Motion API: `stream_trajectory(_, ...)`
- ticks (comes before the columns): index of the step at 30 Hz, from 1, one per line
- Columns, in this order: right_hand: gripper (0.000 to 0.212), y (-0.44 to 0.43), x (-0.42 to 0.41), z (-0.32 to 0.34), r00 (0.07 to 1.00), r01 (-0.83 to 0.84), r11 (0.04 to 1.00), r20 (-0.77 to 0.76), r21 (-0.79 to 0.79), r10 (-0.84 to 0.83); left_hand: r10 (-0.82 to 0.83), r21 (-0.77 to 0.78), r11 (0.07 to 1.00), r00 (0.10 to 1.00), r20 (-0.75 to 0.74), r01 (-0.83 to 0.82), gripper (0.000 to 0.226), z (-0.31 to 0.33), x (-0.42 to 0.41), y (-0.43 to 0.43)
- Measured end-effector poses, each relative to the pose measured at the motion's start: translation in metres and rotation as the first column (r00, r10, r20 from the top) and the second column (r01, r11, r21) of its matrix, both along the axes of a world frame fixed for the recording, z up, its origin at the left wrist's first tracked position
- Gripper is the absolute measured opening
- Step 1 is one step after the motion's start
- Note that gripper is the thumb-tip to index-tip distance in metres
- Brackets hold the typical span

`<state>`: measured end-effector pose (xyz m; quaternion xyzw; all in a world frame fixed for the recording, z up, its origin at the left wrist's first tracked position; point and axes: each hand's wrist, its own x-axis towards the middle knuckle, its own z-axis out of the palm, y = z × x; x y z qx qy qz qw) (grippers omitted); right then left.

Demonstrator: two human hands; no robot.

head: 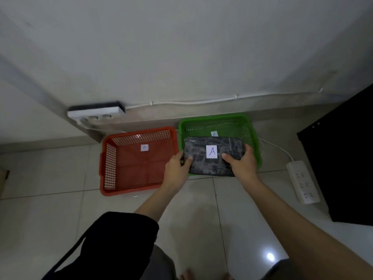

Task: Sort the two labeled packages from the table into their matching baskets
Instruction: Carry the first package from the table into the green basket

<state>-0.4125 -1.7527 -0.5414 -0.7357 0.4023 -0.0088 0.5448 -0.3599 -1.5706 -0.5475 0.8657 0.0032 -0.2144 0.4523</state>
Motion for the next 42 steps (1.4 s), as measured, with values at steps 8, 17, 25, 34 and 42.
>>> stream_trajectory(8, 0.068, -0.025, 0.016, -0.134, 0.997, 0.036, 0.996, 0.064, 0.083, -0.042, -0.085, 0.128, 0.989, 0.992, 0.091, 0.073, 0.036, -0.137, 0.027, -0.021)
stream_trajectory(17, 0.065, -0.038, 0.051, -0.199, 0.994, 0.033, 0.997, 0.098, 0.066, -0.040, -0.117, 0.293, 0.956, 0.930, 0.350, 0.010, 0.062, -0.216, 0.057, -0.014)
stream_trajectory(25, 0.058, -0.042, 0.073, -0.227, 0.997, -0.077, 0.997, 0.030, -0.024, 0.078, 0.017, 0.163, 0.983, 0.928, 0.372, -0.084, 0.068, -0.235, 0.054, -0.021)
stream_trajectory(34, 0.056, -0.038, 0.088, -0.247, 0.979, -0.200, 0.980, -0.043, 0.011, 0.201, -0.055, 0.217, 0.976, 0.927, 0.370, -0.029, 0.069, -0.238, 0.064, -0.018)
stream_trajectory(42, 0.069, -0.032, 0.086, -0.247, 0.956, -0.288, 0.938, -0.117, -0.192, 0.269, -0.042, 0.221, 0.974, 0.917, 0.397, -0.051, 0.067, -0.238, 0.063, -0.020)
